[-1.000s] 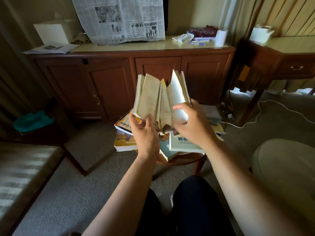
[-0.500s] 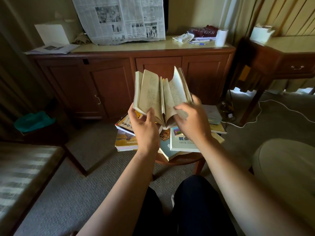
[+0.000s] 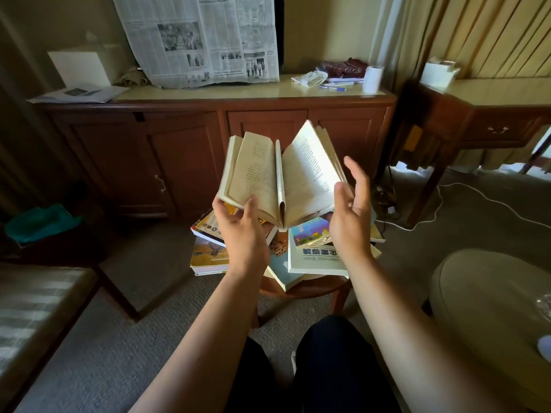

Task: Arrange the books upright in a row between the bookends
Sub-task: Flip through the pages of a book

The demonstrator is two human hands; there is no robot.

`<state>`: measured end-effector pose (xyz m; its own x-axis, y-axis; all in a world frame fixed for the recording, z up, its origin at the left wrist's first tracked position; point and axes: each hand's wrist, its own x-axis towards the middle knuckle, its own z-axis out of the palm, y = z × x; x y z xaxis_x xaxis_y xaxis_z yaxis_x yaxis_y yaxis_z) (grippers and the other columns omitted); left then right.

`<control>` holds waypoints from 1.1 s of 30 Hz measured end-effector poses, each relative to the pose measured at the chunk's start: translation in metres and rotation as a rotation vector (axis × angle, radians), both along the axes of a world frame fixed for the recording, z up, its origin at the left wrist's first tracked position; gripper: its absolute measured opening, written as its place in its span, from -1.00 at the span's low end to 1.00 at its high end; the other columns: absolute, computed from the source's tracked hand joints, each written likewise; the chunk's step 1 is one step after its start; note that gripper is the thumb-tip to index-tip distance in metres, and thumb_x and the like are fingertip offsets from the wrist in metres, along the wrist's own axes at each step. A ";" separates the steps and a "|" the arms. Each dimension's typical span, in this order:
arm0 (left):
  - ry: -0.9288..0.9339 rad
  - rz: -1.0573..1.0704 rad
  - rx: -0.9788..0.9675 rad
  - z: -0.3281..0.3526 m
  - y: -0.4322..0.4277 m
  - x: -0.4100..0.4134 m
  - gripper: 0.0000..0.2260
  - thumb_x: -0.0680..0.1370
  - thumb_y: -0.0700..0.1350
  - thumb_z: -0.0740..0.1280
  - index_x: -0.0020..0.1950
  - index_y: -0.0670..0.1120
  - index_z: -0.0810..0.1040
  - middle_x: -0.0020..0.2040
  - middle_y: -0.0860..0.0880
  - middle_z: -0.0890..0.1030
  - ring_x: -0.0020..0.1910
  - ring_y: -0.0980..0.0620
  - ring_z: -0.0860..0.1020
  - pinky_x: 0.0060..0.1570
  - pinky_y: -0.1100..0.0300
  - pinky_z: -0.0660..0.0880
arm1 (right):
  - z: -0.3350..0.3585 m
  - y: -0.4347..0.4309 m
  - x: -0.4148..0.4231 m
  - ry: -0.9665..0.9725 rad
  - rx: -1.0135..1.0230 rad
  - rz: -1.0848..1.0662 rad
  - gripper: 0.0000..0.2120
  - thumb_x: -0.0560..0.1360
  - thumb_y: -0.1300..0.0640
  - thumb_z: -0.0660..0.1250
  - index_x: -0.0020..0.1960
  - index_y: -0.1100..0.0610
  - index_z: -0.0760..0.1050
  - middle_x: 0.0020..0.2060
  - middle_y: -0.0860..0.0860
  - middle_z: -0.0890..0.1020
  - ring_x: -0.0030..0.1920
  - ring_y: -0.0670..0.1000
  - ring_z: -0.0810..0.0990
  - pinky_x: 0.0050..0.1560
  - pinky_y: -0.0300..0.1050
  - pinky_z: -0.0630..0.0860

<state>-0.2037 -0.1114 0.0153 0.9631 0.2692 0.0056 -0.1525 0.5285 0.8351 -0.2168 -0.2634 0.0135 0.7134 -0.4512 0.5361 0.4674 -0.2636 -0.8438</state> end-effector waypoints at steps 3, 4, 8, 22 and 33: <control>-0.015 0.020 0.026 0.002 -0.003 0.000 -0.65 0.67 -0.30 0.28 0.42 -0.05 0.38 0.15 0.00 0.70 0.21 -0.11 0.66 0.08 -0.35 0.62 | 0.000 0.004 -0.004 0.000 -0.118 -0.099 -0.68 0.70 0.29 0.15 0.36 0.04 0.49 0.34 0.02 0.57 0.27 -0.23 0.53 0.12 -0.43 0.48; -0.016 0.028 0.034 0.003 -0.004 -0.001 -0.65 0.67 -0.29 0.28 0.42 -0.04 0.39 0.16 0.01 0.69 0.20 -0.07 0.67 0.09 -0.32 0.63 | -0.001 0.007 -0.005 -0.008 -0.123 -0.139 -0.70 0.69 0.31 0.16 0.29 0.09 0.56 0.27 0.03 0.62 0.25 -0.16 0.55 0.13 -0.42 0.48; -0.036 0.048 0.042 0.006 -0.011 0.000 -0.64 0.67 -0.29 0.29 0.43 -0.05 0.37 0.22 -0.03 0.66 0.20 -0.02 0.67 0.18 -0.30 0.61 | -0.013 0.020 -0.003 -0.078 -0.119 -0.231 -0.78 0.65 0.33 0.25 0.19 0.17 0.63 0.12 0.12 0.62 0.04 -0.06 0.59 -0.01 -0.36 0.50; -0.043 0.045 0.040 -0.003 -0.010 0.001 -0.61 0.64 -0.25 0.33 0.40 0.10 0.42 0.25 -0.07 0.66 0.27 -0.09 0.65 0.26 -0.33 0.55 | -0.019 0.028 -0.007 0.129 -0.480 -0.142 -0.52 0.49 -0.16 0.48 0.33 -0.03 0.49 0.03 0.06 0.54 -0.06 0.03 0.57 -0.23 -0.18 0.55; -0.049 0.038 0.034 0.001 -0.003 0.003 -0.61 0.66 -0.27 0.33 0.43 0.03 0.41 0.18 0.00 0.70 0.22 -0.06 0.67 0.22 -0.32 0.58 | -0.010 0.009 0.004 0.006 -0.599 -0.092 -0.52 0.52 -0.24 0.40 0.35 -0.03 0.57 0.07 0.09 0.54 -0.03 0.04 0.58 -0.20 0.07 0.62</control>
